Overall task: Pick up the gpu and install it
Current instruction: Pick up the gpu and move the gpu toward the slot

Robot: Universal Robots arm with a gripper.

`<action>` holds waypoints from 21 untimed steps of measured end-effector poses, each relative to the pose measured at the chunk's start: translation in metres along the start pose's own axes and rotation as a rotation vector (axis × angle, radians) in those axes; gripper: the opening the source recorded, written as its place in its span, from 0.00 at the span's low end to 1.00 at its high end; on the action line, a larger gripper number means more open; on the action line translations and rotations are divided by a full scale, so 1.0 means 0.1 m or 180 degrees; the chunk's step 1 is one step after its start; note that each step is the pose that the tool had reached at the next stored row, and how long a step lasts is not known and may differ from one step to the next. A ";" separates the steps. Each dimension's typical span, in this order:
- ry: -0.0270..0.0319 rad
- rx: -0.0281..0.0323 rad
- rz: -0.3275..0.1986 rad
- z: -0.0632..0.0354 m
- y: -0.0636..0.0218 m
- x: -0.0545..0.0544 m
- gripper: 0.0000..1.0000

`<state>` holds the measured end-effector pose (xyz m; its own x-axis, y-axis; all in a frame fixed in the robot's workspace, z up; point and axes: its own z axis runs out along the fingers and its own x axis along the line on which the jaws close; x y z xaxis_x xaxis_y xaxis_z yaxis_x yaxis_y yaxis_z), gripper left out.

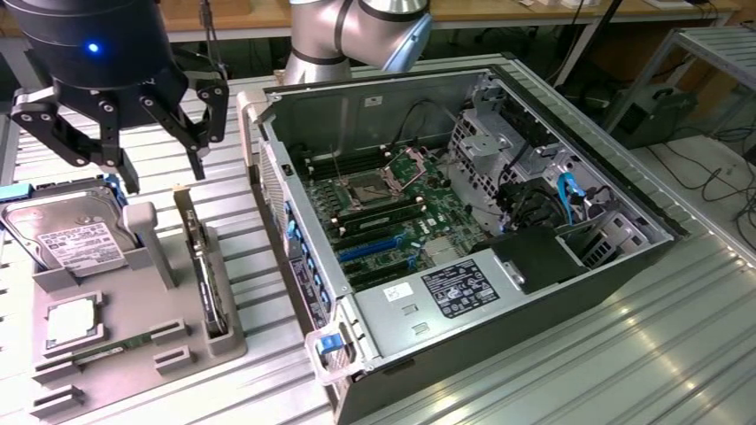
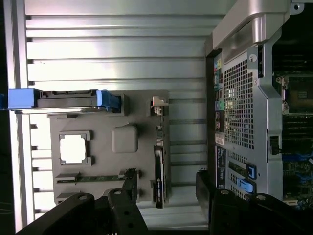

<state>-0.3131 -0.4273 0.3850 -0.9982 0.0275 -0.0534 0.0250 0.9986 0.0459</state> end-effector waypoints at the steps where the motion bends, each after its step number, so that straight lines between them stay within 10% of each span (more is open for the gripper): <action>1: 0.0000 0.0000 0.0000 0.003 0.000 0.00 0.60; 21: 0.0052 0.0006 -0.0003 0.213 -0.060 0.01 0.60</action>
<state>-0.3131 -0.4323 0.3635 -0.9990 0.0259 -0.0372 0.0243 0.9987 0.0441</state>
